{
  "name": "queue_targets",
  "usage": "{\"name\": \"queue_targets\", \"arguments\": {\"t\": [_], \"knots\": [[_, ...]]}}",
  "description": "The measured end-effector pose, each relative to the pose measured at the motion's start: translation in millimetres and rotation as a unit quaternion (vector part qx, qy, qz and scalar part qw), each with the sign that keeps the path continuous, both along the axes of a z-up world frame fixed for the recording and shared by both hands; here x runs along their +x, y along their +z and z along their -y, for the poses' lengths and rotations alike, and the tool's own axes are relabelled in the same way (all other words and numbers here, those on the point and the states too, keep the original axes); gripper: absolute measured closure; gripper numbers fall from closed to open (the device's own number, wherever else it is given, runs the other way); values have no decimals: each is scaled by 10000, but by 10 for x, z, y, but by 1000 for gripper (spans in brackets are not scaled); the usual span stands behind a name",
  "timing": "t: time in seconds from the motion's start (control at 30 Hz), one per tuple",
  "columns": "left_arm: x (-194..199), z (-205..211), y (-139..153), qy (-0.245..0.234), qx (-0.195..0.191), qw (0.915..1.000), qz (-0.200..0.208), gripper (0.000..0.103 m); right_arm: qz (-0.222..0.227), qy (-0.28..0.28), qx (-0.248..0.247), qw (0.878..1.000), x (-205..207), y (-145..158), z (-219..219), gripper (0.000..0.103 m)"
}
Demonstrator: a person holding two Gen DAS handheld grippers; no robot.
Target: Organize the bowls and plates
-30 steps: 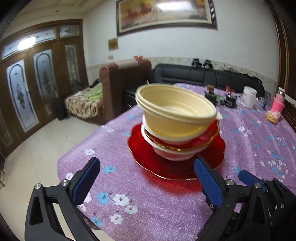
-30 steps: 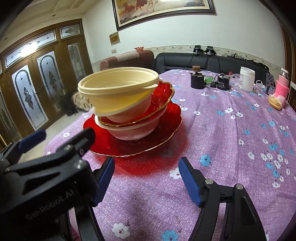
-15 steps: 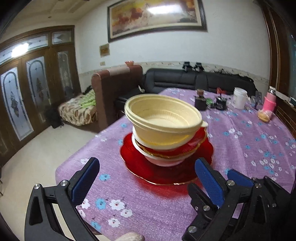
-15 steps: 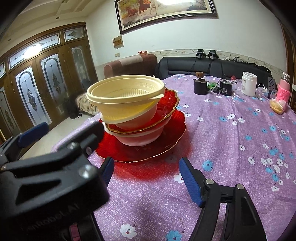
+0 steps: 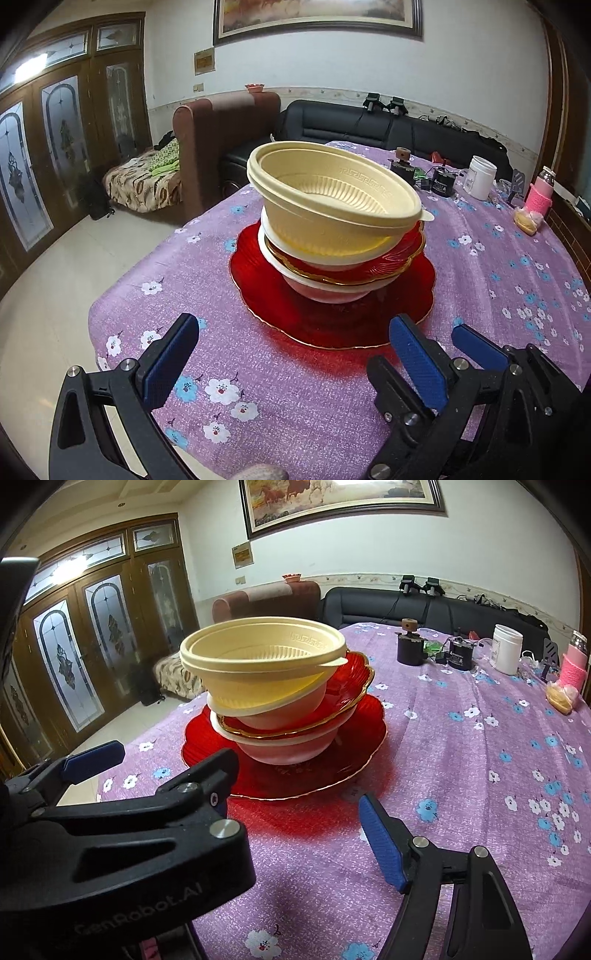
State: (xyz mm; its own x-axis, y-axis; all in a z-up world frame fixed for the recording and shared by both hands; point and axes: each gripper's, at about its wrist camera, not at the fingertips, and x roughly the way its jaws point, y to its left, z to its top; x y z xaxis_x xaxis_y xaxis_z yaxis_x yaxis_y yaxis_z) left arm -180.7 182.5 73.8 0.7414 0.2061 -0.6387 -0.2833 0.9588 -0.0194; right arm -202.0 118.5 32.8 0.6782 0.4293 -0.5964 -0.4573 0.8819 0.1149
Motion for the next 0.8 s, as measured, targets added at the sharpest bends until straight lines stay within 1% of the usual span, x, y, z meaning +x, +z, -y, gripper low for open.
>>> {"name": "queue_targets", "arguments": {"t": [0.57, 0.67, 0.73, 0.8], "knots": [[69, -200, -53, 39, -268, 9995, -166, 0, -44, 127, -102, 9999, 17, -26, -127, 24], [75, -291, 4, -5, -418, 9990, -130, 0, -100, 235, -94, 9996, 25, -13, -159, 24], [68, -348, 60, -41, -575, 9983, -51, 0, -182, 337, 3, 9993, 30, 9, -154, 24], [72, -352, 126, -20, -559, 9984, -26, 0, -178, 332, 104, 9992, 28, 42, -107, 24]]}}
